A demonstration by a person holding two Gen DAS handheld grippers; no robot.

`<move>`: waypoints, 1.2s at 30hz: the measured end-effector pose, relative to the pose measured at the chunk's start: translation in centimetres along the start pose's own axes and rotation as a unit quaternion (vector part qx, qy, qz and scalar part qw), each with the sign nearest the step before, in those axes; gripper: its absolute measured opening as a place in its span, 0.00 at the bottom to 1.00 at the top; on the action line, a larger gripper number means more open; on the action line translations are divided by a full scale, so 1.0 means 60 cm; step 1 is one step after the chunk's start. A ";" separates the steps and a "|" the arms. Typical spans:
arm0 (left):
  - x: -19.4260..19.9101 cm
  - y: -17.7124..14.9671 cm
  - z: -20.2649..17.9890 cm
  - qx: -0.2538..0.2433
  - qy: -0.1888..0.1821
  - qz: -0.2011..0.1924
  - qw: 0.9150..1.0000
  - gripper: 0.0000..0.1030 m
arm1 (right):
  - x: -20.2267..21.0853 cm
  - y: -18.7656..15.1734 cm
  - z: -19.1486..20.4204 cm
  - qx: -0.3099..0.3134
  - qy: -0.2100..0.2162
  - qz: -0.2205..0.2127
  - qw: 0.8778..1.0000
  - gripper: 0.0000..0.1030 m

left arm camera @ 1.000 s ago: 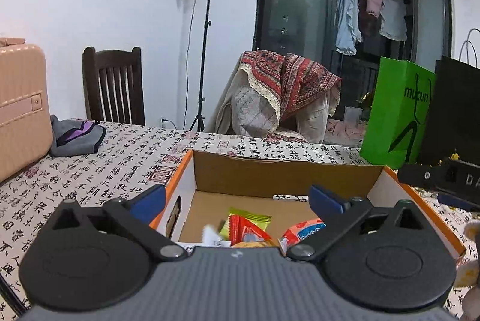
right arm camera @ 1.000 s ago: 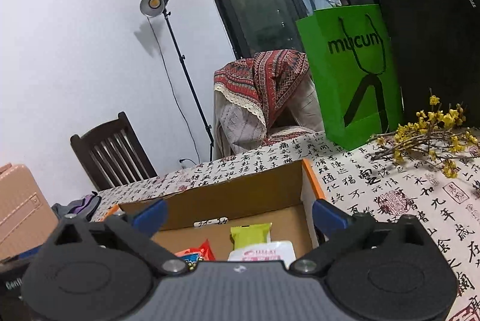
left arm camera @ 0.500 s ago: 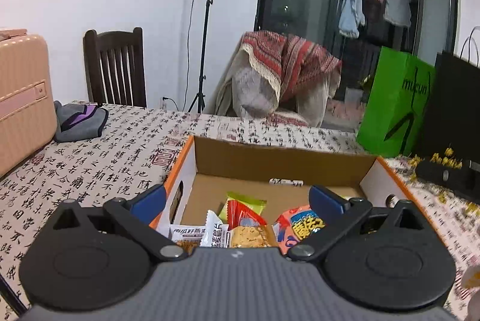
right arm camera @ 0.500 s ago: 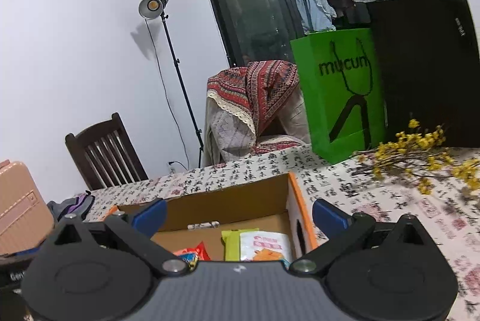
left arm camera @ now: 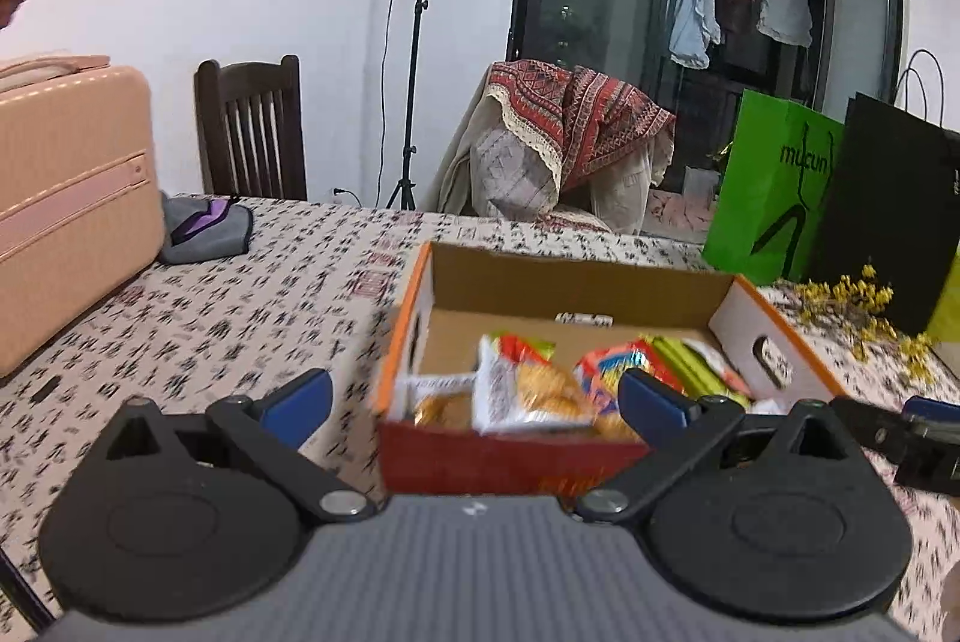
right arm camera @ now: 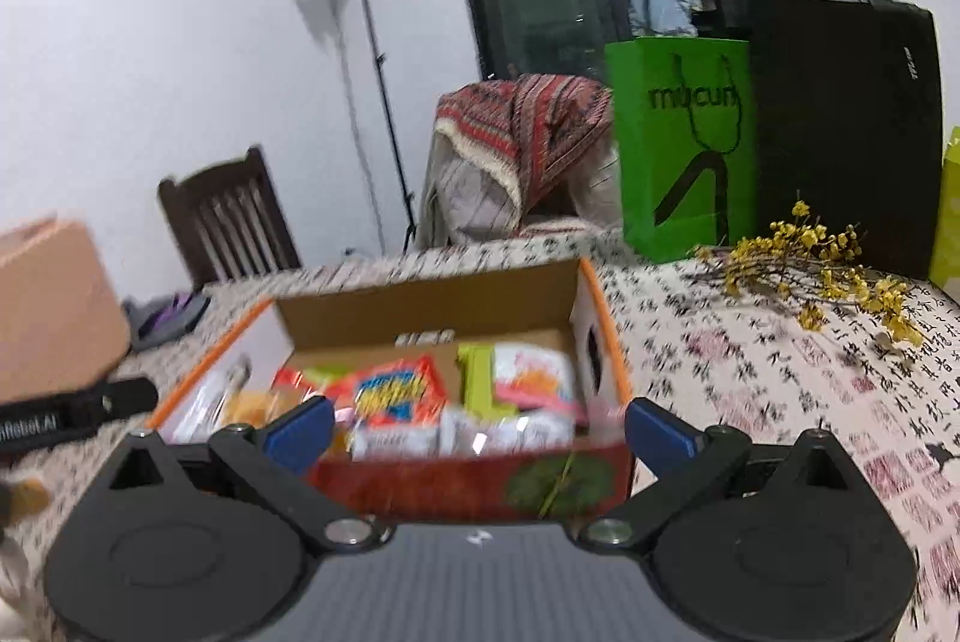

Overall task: Organize snacks
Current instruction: 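Move both open tools back to the packets beside the box, then grasp a white snack packet edge-on with the right tool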

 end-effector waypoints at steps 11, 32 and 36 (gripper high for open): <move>0.041 -0.087 0.087 -0.013 -0.011 0.013 1.000 1.00 | -0.004 -0.124 0.115 0.064 0.028 0.072 0.995 0.92; 0.004 -0.152 0.157 0.013 -0.052 0.028 0.998 1.00 | -0.022 -0.171 0.214 0.238 -0.009 0.044 0.970 0.31; 0.004 -0.149 0.162 0.025 -0.052 0.029 0.998 1.00 | -0.013 -0.165 0.224 0.245 0.009 0.033 0.969 0.22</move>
Point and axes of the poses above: each gripper's, at about its wrist camera, not at the fingertips, and x roughly against the way its jaws point, z to its left, y to its top, the point moved 1 cm from there along -x, roughly the way its jaws point, and after that the axes turned 13 degrees about y, right-handed, at the moved point
